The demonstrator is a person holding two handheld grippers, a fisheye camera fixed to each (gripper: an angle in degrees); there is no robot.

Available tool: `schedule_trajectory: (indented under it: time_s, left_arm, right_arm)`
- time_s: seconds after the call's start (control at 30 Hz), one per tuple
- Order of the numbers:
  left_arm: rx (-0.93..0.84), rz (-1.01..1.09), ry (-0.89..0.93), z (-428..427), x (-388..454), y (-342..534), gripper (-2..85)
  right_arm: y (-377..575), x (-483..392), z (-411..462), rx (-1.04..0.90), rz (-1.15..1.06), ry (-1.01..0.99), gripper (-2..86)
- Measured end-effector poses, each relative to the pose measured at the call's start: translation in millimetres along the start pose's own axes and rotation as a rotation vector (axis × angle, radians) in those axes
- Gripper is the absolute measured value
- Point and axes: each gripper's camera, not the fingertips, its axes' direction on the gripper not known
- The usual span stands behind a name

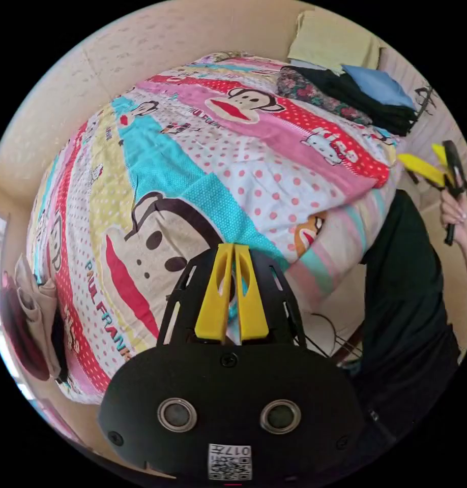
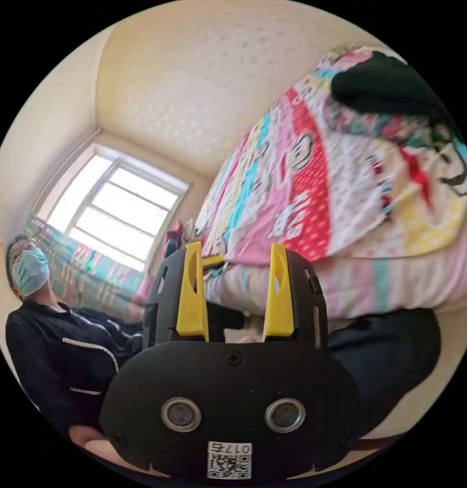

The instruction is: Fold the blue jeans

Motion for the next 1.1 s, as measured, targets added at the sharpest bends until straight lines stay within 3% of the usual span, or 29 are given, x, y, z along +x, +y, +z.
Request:
schedule_trajectory:
  time_s: [0.1,0.2,0.33,0.4,0.53,0.63,0.73,0.8,0.87,0.93,1.1]
  left_arm:
    - [0.12,-0.115,0.058,6,-8,27,-0.9]
    - [0.205,-0.299,0.333,25,-53,53,-0.8]
    - [0.147,-0.343,0.523,49,-88,51,-0.6]
    - [0.16,-0.337,0.539,55,-94,54,-0.5]
    - [0.179,-0.353,0.548,62,-102,62,-0.5]
    - [0.187,-0.35,0.519,64,-104,66,-0.3]
    - [0.216,-0.365,0.51,62,-107,75,0.2]
    - [0.228,-0.4,0.559,60,-114,82,1.3]
    - [0.248,-0.42,0.747,54,-128,93,7.0]
    - [0.342,-0.444,0.796,34,-138,107,11.0]
    - [0.472,-0.423,0.476,-34,-153,130,14.2]
  right_arm:
    - [-51,31,-92,0.356,0.045,0.322,18.8]
    - [-110,76,-155,0.568,0.182,0.4,17.9]
    - [-180,104,-147,0.464,0.228,0.341,18.1]
    - [-195,83,-123,0.496,0.331,0.508,14.6]
    - [-208,-11,-63,0.575,0.097,0.42,7.2]
    - [-214,-129,26,0.403,-0.201,0.324,5.4]
    - [-159,-248,134,0.164,-0.581,0.167,4.7]
    - [-82,-306,208,-0.056,-0.732,-0.083,5.0]
    - [-27,-319,260,-0.22,-0.688,-0.231,5.5]
    - [25,-312,306,-0.37,-0.592,-0.281,6.6]
    - [112,-271,307,-0.42,-0.355,-0.512,8.8]
